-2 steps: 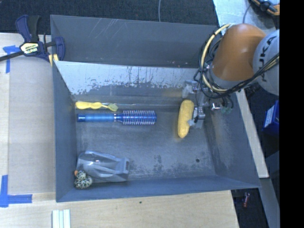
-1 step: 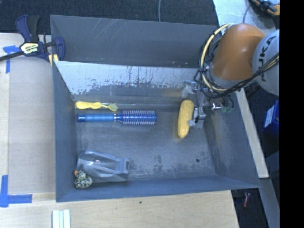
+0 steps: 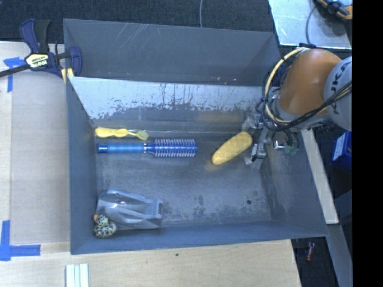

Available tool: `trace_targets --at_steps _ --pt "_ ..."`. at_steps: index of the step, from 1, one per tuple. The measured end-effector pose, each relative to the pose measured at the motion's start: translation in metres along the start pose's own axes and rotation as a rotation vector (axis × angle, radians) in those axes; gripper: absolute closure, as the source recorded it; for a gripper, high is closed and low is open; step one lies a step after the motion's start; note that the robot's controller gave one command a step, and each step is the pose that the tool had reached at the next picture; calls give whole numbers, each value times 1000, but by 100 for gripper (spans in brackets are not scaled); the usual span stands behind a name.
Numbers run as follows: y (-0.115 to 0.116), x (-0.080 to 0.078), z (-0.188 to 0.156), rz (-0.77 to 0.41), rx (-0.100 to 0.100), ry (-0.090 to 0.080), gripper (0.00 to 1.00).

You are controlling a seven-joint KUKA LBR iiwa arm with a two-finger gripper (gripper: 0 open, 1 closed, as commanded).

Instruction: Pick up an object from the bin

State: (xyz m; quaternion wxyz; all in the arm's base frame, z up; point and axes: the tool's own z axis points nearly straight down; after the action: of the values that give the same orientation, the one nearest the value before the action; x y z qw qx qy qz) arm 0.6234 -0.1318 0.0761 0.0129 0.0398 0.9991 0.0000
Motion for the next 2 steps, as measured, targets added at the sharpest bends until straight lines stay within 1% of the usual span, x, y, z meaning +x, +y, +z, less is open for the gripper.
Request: trace_targets --at_steps 1,2 --pt "-26 5 32 5 -12 50 0" --pt "32 7 3 3 -5 11 0"
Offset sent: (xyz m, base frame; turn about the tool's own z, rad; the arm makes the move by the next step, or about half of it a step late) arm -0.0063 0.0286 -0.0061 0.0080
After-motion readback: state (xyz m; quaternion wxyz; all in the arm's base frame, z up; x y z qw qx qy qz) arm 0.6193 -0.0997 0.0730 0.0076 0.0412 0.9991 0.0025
